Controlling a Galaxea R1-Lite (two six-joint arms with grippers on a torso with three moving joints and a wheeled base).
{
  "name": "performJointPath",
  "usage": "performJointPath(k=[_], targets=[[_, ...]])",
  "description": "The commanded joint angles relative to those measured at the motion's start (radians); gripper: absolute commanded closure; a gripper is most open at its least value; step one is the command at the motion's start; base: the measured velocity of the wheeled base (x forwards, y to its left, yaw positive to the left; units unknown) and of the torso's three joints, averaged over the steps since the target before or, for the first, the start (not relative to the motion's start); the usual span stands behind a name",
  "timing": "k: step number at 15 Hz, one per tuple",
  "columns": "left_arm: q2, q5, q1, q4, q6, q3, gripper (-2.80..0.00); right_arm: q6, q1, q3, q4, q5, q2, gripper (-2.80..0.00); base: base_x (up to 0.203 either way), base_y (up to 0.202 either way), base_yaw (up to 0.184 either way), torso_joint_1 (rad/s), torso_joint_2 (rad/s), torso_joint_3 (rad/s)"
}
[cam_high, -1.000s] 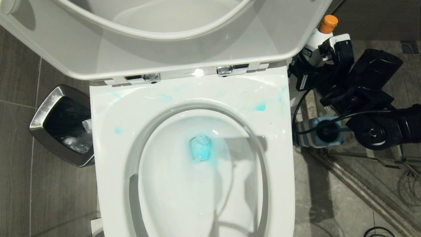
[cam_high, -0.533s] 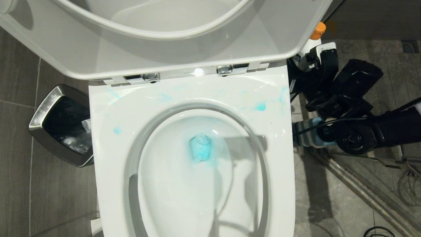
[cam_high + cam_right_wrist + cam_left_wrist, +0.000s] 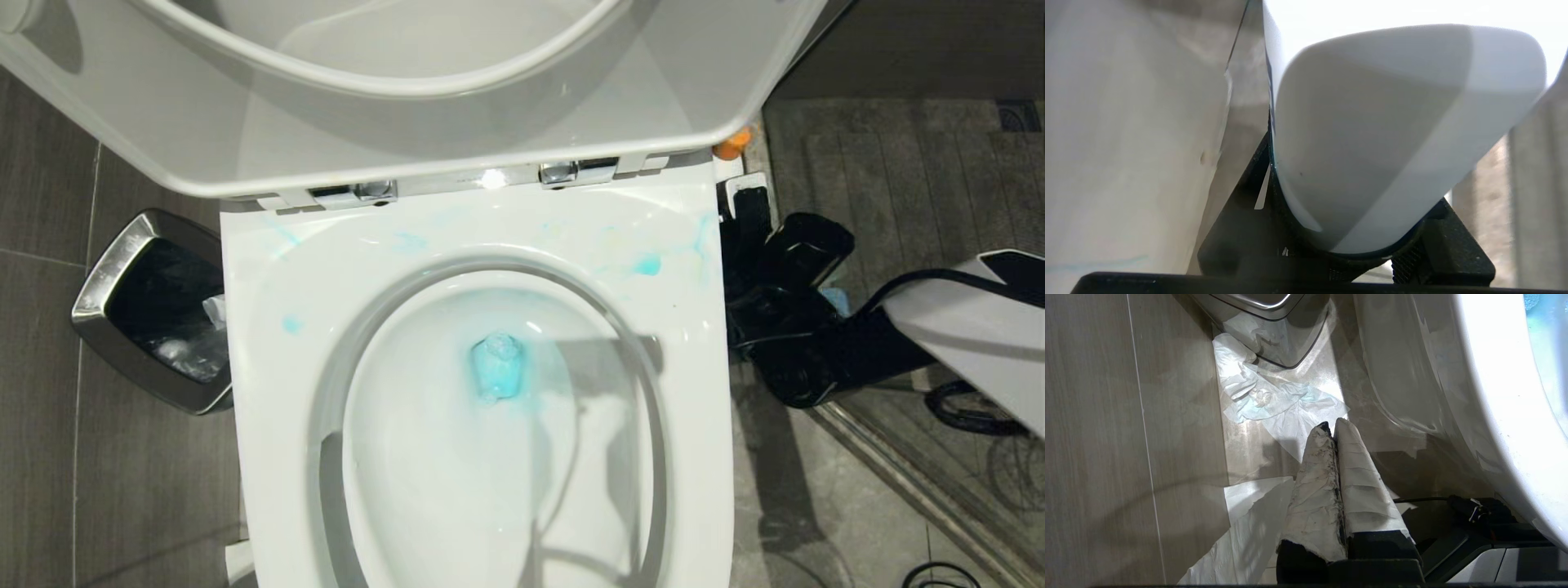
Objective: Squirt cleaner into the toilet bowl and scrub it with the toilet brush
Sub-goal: Place the cleaning agent on the floor
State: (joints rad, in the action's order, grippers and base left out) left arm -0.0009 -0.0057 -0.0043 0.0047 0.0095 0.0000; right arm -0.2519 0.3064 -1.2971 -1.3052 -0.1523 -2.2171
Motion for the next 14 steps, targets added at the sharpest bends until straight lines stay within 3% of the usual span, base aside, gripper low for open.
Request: performJointPath(k=[1,5,9,14], targets=[[0.001,0.0,0.0,0.0,0.0,0.0,0.0,-0.001,0.0,-0.008,0.004,0.0,-0.042,0.0,0.0,0.0,0.0,0.0,0.0,0.0],[0.001,0.0,0.0,0.0,0.0,0.0,0.0,-0.006,-0.001,-0.03,0.023,-0.008,-0.059,0.0,0.0,0.0,0.0,0.0,0.0,0.0],[0.001,0.0,0.0,0.0,0.0,0.0,0.0,-0.036,-0.02,-0.156,0.001,-0.022,-0.137,0.0,0.0,0.0,0.0,0.0,0.0,0.0],[0.001,0.0,0.0,0.0,0.0,0.0,0.0,-0.04,-0.023,-0.16,-0.003,-0.023,-0.167,0.0,0.0,0.0,0.0,0.0,0.0,0.0]])
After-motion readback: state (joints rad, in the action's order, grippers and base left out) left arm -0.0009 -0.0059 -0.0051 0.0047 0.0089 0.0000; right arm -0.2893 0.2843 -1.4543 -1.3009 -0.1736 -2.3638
